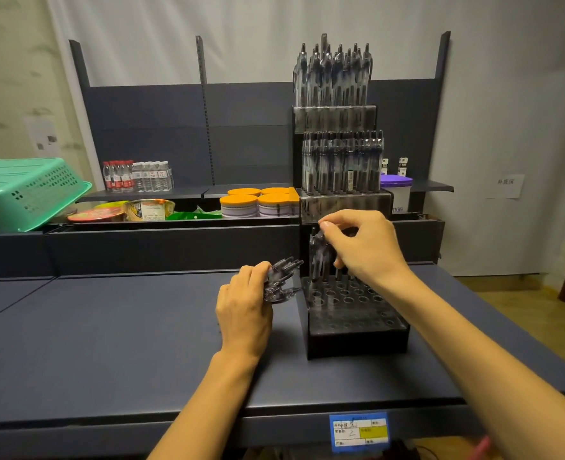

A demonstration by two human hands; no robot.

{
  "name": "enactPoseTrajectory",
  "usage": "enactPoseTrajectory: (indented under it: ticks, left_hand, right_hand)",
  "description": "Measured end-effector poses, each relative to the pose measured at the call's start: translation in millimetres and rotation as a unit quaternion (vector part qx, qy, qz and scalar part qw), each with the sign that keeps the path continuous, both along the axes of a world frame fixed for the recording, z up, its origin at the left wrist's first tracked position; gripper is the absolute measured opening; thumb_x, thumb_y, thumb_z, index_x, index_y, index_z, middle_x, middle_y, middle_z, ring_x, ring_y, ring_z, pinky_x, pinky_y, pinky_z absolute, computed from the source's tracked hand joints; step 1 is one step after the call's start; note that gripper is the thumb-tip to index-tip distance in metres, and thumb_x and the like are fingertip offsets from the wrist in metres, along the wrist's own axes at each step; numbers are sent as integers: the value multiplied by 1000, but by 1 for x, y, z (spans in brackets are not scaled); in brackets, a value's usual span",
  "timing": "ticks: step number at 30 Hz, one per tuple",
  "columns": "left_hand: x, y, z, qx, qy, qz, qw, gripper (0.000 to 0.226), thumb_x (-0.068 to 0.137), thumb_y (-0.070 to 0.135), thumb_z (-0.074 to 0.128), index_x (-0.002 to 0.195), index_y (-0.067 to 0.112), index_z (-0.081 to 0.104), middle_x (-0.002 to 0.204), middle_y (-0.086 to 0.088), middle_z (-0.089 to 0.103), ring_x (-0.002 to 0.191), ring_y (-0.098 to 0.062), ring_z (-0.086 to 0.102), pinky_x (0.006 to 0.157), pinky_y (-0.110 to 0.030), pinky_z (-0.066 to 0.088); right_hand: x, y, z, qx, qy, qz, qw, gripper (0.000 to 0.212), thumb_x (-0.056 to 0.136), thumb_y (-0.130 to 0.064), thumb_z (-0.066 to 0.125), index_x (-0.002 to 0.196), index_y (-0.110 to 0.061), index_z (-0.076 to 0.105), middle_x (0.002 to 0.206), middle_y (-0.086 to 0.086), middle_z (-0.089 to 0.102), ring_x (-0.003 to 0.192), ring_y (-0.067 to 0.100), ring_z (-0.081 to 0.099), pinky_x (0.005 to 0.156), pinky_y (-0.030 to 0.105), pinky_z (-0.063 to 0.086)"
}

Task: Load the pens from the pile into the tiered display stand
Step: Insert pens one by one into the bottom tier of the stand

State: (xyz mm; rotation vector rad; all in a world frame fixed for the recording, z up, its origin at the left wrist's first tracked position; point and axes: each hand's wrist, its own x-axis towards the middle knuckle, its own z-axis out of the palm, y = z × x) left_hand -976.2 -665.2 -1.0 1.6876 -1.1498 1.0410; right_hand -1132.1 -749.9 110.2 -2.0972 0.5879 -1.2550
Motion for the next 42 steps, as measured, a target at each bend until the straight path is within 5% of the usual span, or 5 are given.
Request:
enactPoseTrajectory:
  ticks: [12, 18, 24, 33, 42]
  left_hand:
    - [-2, 0, 0, 23, 10, -20, 999, 47, 71, -2, 62, 110, 19, 48, 82, -9, 61, 48, -30, 50, 43, -28, 37]
    - [0, -1, -1, 17, 9, -22, 1000, 46, 71, -3, 64, 109, 18, 48, 82, -10, 61, 49, -30, 50, 44, -28, 39]
    - [0, -3, 0, 13, 20, -21, 999, 37, 75, 2, 61, 106, 17, 47, 79, -10, 60, 50, -30, 51, 44, -29, 39]
    - [0, -1, -2, 17, 21, -30, 999, 47, 70, -2, 77, 104, 15, 49, 81, -11, 61, 50, -30, 52, 42, -31, 40]
    - [-2, 0, -2, 12, 9, -35, 999, 46, 71, -1, 77, 102, 17, 48, 79, -10, 61, 51, -29, 52, 43, -29, 39]
  right_hand:
    - [8, -3, 1, -27, 111, 0, 993, 15, 92, -24, 63, 102, -19, 73, 73, -4, 70, 41, 4, 58, 44, 13, 44]
    - [4, 1, -5, -51, 66, -19, 996, 20, 89, -24, 68, 108, -19, 64, 77, -4, 64, 62, 8, 59, 63, 31, 57]
    - [-5, 6, -11, -28, 111, 37, 993, 15, 88, -30, 68, 85, -16, 70, 71, -2, 68, 52, 8, 60, 52, 23, 52]
    - [-7, 12, -23, -11, 176, 115, 978, 16, 86, -29, 71, 90, -14, 75, 76, -2, 71, 63, 15, 67, 49, 19, 53]
    - [-9, 16, -29, -23, 177, 108, 978, 10, 89, -26, 67, 91, -17, 71, 80, -2, 69, 49, -4, 58, 49, 10, 44]
